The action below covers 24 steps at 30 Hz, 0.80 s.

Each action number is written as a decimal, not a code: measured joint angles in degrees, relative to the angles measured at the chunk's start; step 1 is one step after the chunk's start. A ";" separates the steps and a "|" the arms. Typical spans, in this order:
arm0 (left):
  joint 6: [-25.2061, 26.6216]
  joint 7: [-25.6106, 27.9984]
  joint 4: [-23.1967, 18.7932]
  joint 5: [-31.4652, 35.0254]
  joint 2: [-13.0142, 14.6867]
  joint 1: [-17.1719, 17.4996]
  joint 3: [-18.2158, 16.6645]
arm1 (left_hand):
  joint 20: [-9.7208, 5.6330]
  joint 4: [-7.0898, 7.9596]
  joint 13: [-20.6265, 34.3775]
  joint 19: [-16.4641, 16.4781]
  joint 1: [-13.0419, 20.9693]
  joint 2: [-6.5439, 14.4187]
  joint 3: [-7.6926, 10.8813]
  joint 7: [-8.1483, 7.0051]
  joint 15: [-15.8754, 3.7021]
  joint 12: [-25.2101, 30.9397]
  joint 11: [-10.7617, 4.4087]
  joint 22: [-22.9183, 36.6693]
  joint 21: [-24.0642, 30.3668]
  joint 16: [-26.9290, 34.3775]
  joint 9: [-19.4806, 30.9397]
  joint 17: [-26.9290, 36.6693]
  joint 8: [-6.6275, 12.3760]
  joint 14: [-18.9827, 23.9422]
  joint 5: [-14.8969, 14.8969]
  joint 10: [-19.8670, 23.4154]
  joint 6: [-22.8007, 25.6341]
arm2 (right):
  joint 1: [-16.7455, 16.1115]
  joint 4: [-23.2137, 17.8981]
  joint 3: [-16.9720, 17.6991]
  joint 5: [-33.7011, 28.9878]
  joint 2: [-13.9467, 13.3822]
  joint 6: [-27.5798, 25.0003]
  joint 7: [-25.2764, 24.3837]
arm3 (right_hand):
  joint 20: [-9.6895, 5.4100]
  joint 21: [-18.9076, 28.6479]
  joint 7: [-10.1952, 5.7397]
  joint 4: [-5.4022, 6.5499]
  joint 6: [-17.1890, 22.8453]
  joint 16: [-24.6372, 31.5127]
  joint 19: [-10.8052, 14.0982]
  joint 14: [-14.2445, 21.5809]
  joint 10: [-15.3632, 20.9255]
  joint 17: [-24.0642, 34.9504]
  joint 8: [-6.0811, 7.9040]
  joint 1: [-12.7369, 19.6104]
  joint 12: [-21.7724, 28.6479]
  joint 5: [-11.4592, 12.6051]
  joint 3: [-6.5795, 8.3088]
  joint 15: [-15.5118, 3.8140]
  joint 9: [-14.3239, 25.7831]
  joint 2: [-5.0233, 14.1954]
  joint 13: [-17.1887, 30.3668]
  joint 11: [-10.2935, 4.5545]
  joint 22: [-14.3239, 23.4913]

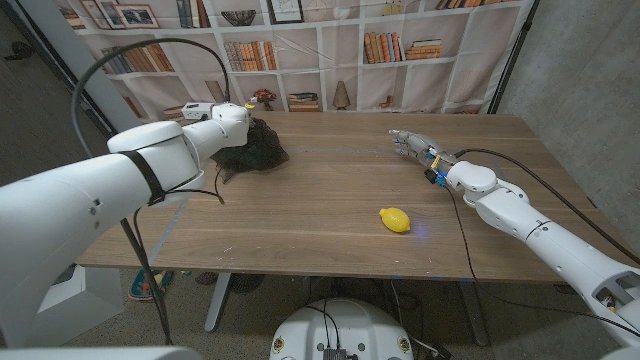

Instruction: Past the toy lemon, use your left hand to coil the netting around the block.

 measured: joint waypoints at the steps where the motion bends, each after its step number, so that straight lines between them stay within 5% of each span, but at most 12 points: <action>1: 0.03 -0.17 0.57 -0.07 -0.27 -0.45 0.93 | 0.00 0.12 0.00 -0.39 -1.16 0.65 -0.51 0.19 0.27 0.00 0.43 0.05 -2.00 0.00 0.06 0.00 0.00 -3.01 0.04 -0.59 -0.19 | 0.02 0.03 -0.01 -0.05 0.02 0.00 0.01 | 0.00 0.00 0.00 0.00 0.00 0.00 0.00 0.00 0.00 0.00 0.00 0.00 0.00 0.00 0.00 0.00 0.00 0.00 0.00 0.00 0.00; 7: 0.03 -0.17 3.03 -0.07 -2.59 -1.60 2.76 | 0.11 1.32 0.00 -0.48 -6.84 3.61 -2.02 0.28 0.06 1.10 0.59 0.33 -8.02 0.42 0.13 0.17 1.08 -5.04 0.05 -1.01 -0.28 | 0.02 0.03 -0.01 -0.24 0.02 0.22 0.24 | 0.00 0.00 0.00 0.00 0.00 0.00 0.00 0.00 0.00 0.00 0.00 -0.21 0.00 0.00 0.00 0.00 0.00 0.21 0.00 0.00 0.00; 8: 6.52 -2.52 3.01 -1.54 -2.88 -1.62 2.55 | 0.11 1.38 0.00 -0.48 -7.87 4.12 -2.37 0.26 -0.05 1.56 0.37 0.33 -8.51 0.98 0.13 0.17 1.52 -5.11 0.05 -1.20 -0.25 | 0.02 0.03 -0.01 -0.28 0.02 0.30 0.27 | 0.00 0.00 0.00 0.00 0.00 0.00 0.00 0.00 0.00 -0.01 0.00 -0.21 0.00 0.00 0.00 0.00 0.00 0.21 0.00 0.00 0.00; 12: 6.52 -2.52 1.72 -1.54 -2.32 -0.61 0.91 | 0.10 0.67 -0.27 -0.48 -10.74 5.93 -3.09 -1.07 -1.30 3.74 -1.00 0.59 -8.96 2.52 -0.04 -0.19 3.02 -4.47 -0.24 -1.13 -0.35 | 0.66 0.81 -0.49 -0.39 0.75 0.75 0.34 | 0.00 0.00 0.00 0.00 0.00 0.00 0.00 0.00 0.00 -0.01 0.00 -0.21 0.00 0.00 0.00 0.00 0.00 0.21 0.00 0.00 0.00; 13: 13.02 0.33 0.60 -1.49 -1.56 0.45 -0.26 | 0.10 0.62 -0.27 -0.48 -10.89 6.09 -3.14 -1.07 -1.71 4.13 -1.04 0.59 -8.96 2.80 -0.04 -0.26 3.10 -4.05 -0.24 -1.17 -0.35 | 0.82 0.98 -0.63 -0.39 1.06 0.79 0.35 | 0.00 0.00 0.00 0.00 0.00 0.00 0.00 0.00 0.00 -0.01 0.00 -0.21 0.00 0.00 0.00 0.00 0.00 0.21 -0.01 0.00 0.00; 20: 23.25 7.81 -8.28 -1.44 5.81 8.37 -9.41 | 0.10 0.26 -0.58 -0.47 -11.87 6.61 -3.50 -1.68 -1.94 4.27 -1.66 0.52 -9.18 2.75 -0.31 -0.53 2.82 -2.94 -0.24 -1.18 -0.35 | 0.83 1.04 -0.75 -0.53 1.43 1.75 0.37 | 0.00 0.00 0.00 0.00 0.00 0.00 0.00 0.00 0.00 -0.01 0.00 -0.21 0.00 0.00 0.00 0.00 0.00 0.21 -0.01 0.00 0.00; 22: 26.28 11.53 -8.54 -1.44 6.03 8.57 -9.68 | 0.10 0.26 -0.79 -0.47 -11.87 6.61 -3.50 -1.68 -1.94 4.04 -1.66 0.42 -9.18 2.49 -0.31 -0.53 2.56 -2.94 -0.24 -1.18 -0.35 | 0.77 0.99 -0.75 -0.53 1.46 1.75 0.37 | 0.00 0.00 0.00 -0.01 0.00 0.00 0.00 0.00 0.00 -0.01 0.00 -0.21 0.00 0.00 0.00 0.00 0.00 0.21 -0.01 0.00 0.00; 24: 28.21 14.85 -13.29 -1.44 10.07 11.91 -13.97 | 0.10 0.26 -0.80 -0.47 -11.87 6.61 -3.50 -1.93 -1.95 4.00 -1.66 0.42 -9.18 2.49 -0.31 -0.53 2.56 -2.94 -0.24 -1.18 -0.10 | 0.48 0.76 -0.74 -0.55 1.49 2.14 0.26 | 0.00 0.00 0.00 -0.01 0.00 0.00 0.00 0.00 0.00 -0.01 0.00 -0.21 0.00 0.00 0.00 0.00 0.00 0.21 -0.01 0.00 0.00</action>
